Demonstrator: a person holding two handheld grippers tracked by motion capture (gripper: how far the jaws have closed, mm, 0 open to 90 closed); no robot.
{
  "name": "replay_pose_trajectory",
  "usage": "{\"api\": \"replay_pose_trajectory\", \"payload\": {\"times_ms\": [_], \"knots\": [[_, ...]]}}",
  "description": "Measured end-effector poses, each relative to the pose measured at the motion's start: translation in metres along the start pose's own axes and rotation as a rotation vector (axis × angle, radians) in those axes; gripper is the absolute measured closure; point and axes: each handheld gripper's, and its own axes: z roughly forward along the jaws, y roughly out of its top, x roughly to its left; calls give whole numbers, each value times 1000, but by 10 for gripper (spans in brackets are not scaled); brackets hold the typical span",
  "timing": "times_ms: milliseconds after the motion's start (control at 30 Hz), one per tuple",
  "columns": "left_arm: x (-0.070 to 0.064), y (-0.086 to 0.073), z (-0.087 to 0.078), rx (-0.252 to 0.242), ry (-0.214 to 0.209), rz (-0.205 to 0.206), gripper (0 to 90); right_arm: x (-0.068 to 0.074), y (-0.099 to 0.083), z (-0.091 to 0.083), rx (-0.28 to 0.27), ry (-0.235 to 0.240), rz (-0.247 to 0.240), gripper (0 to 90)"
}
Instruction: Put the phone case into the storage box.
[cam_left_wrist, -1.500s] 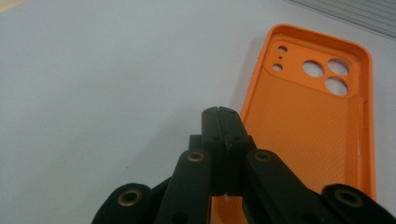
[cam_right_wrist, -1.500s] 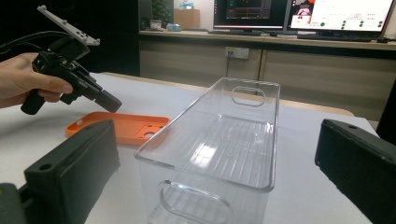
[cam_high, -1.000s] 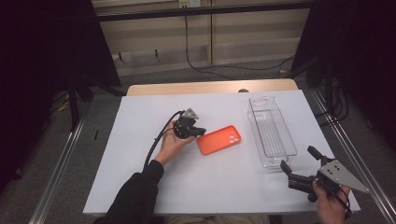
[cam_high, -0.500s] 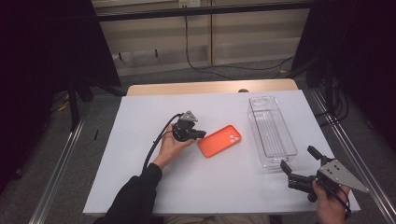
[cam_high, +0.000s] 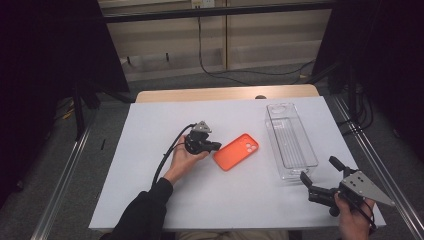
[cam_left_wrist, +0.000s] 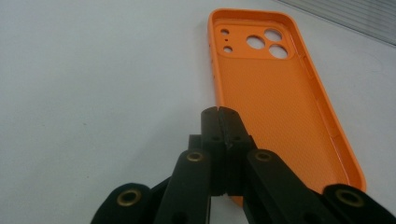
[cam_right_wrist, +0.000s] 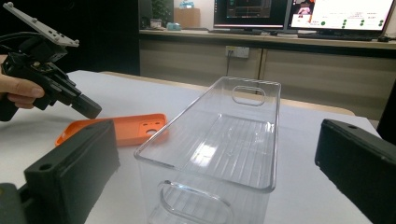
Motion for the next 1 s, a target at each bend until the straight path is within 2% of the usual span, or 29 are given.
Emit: {"api": "replay_pose_trajectory", "payload": {"times_ms": [200, 367, 500, 567, 700, 800, 1000], "knots": [[1, 0, 0, -10, 12, -1, 857, 0, 0, 0, 0, 1, -1, 0], [0, 2, -3, -44, 30, 10, 750, 0, 0, 0, -1, 4, 0, 0], [-1, 3, -7, -66, 35, 11, 619, 0, 0, 0, -1, 7, 0, 0], [-2, 4, -7, -74, 43, 4, 483, 0, 0, 0, 0, 7, 1, 0], [-7, 7, -5, -73, 66, 9, 294, 0, 0, 0, -1, 6, 1, 0], [-11, 9, -5, -68, 74, -6, 205, 0, 0, 0, -1, 6, -1, 0], [-18, 14, -3, -81, 70, 3, 91, 1, 0, 0, 2, 8, -2, 0]]}}
